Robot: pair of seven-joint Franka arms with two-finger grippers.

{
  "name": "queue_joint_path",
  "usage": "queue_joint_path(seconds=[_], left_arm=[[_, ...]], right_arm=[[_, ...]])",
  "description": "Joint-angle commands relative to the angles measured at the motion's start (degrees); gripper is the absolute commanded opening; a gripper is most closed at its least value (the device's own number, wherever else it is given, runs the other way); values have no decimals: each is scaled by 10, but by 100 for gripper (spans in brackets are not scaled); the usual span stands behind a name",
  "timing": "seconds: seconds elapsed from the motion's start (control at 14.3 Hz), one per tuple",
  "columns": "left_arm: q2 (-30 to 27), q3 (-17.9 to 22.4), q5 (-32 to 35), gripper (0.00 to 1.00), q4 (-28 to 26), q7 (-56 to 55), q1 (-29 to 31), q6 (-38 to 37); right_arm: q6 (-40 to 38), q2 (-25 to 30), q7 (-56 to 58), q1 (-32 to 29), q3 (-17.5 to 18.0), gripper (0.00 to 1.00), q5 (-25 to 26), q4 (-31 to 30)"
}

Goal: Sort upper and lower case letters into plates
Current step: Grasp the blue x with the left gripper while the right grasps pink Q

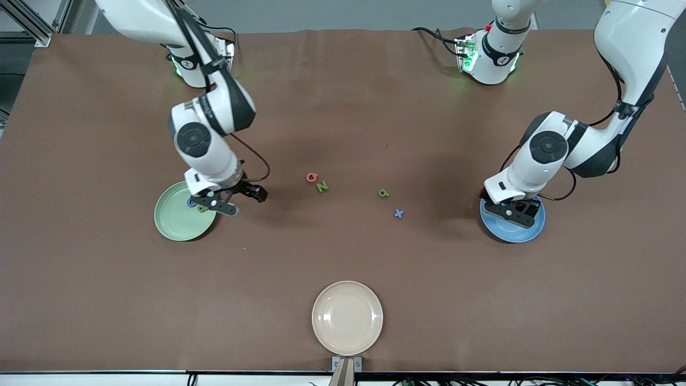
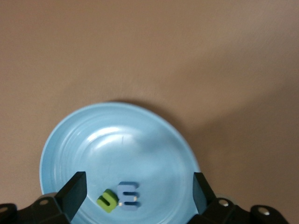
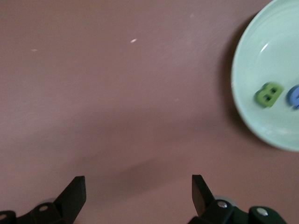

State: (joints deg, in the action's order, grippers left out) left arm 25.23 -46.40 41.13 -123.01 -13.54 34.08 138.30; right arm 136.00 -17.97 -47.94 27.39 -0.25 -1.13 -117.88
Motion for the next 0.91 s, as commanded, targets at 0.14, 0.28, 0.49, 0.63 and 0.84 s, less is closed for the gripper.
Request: queue_joint_path(seconds=[0.14, 0.28, 0.49, 0.63, 0.84], left_arm=[[46, -14, -3, 100, 56, -114, -71, -21], [66, -13, -3, 100, 73, -163, -106, -22], [116, -13, -3, 100, 119, -250, -153, -43], [144, -12, -3, 100, 145, -301, -180, -43], [166, 11, -2, 100, 174, -306, -231, -43]], right_arm=[[35, -55, -122, 71, -5, 100, -4, 37], [52, -71, -139, 86, -5, 100, -4, 37], [73, -91, -146, 114, -5, 100, -3, 35], [86, -96, -146, 129, -5, 100, -3, 31], [106, -101, -146, 144, -5, 100, -3, 20]])
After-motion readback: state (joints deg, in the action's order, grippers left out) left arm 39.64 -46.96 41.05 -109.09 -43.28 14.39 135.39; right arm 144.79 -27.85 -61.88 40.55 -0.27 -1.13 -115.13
